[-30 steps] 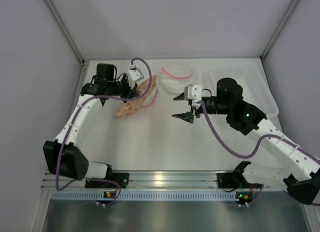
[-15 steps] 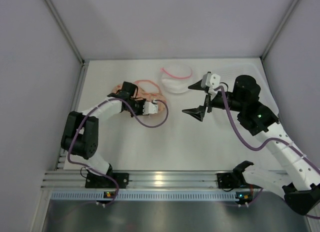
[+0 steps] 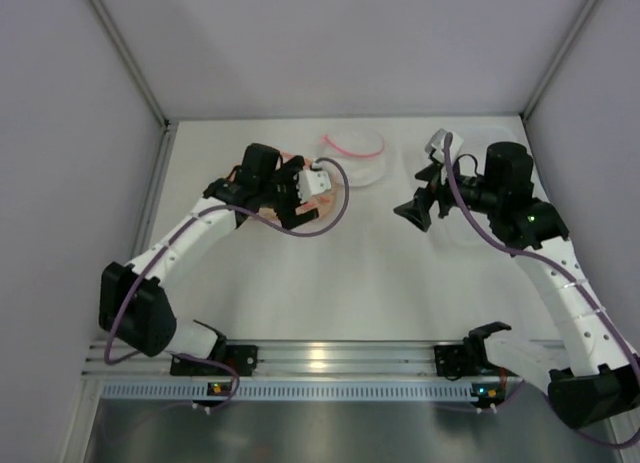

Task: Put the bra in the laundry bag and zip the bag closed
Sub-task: Reset both arms

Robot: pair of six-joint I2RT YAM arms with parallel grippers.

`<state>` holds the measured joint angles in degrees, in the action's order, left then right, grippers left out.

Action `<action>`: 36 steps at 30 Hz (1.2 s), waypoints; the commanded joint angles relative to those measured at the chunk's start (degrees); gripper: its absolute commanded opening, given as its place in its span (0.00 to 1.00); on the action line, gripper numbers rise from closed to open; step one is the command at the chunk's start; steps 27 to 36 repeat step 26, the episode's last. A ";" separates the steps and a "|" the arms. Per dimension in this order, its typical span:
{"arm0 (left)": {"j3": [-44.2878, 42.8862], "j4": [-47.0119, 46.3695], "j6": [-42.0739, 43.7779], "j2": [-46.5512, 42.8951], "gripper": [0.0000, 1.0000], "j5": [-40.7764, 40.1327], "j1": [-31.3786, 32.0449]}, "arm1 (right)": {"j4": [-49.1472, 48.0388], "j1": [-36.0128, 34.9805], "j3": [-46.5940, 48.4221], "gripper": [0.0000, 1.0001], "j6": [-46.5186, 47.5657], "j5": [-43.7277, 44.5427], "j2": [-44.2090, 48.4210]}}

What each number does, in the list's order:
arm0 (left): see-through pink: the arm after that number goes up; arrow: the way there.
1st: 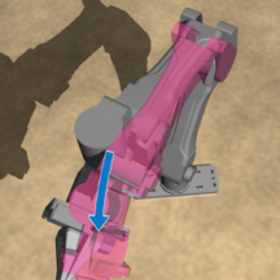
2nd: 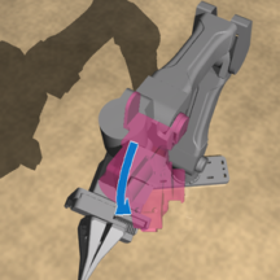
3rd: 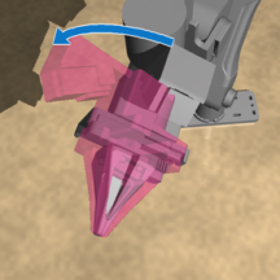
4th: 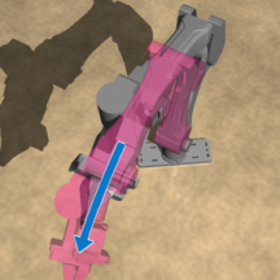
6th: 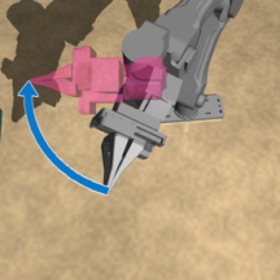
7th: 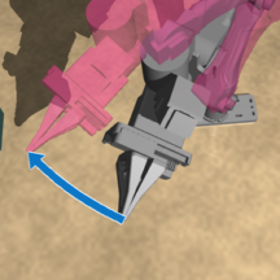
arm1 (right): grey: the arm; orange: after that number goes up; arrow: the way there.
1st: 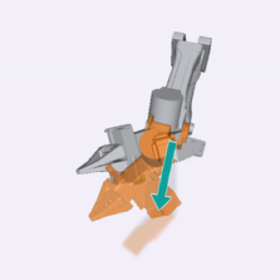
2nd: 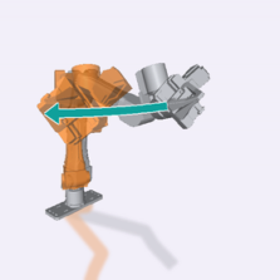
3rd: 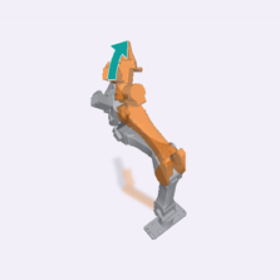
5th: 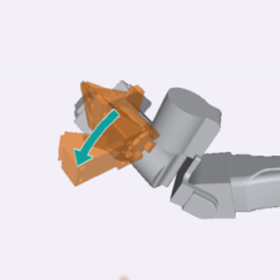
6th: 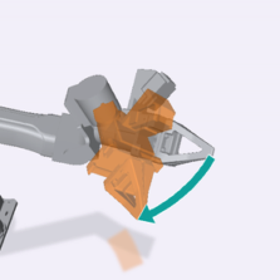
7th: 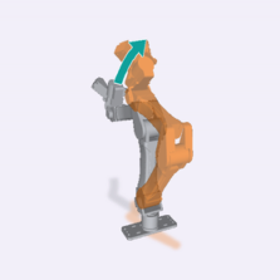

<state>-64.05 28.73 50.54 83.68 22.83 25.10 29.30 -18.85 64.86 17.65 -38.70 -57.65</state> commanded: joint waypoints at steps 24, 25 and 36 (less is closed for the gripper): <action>4.02 15.13 -46.33 -23.21 0.99 -18.17 -8.13 | 12.01 14.28 -13.71 0.99 -3.06 12.15 11.85; 3.85 15.04 -46.06 -23.30 0.99 -18.08 -8.66 | 12.18 14.28 -13.53 0.99 -3.06 11.98 12.03; 3.41 15.13 -45.97 -23.30 0.99 -18.00 -9.10 | 12.45 14.28 -13.36 0.99 -3.15 11.72 12.03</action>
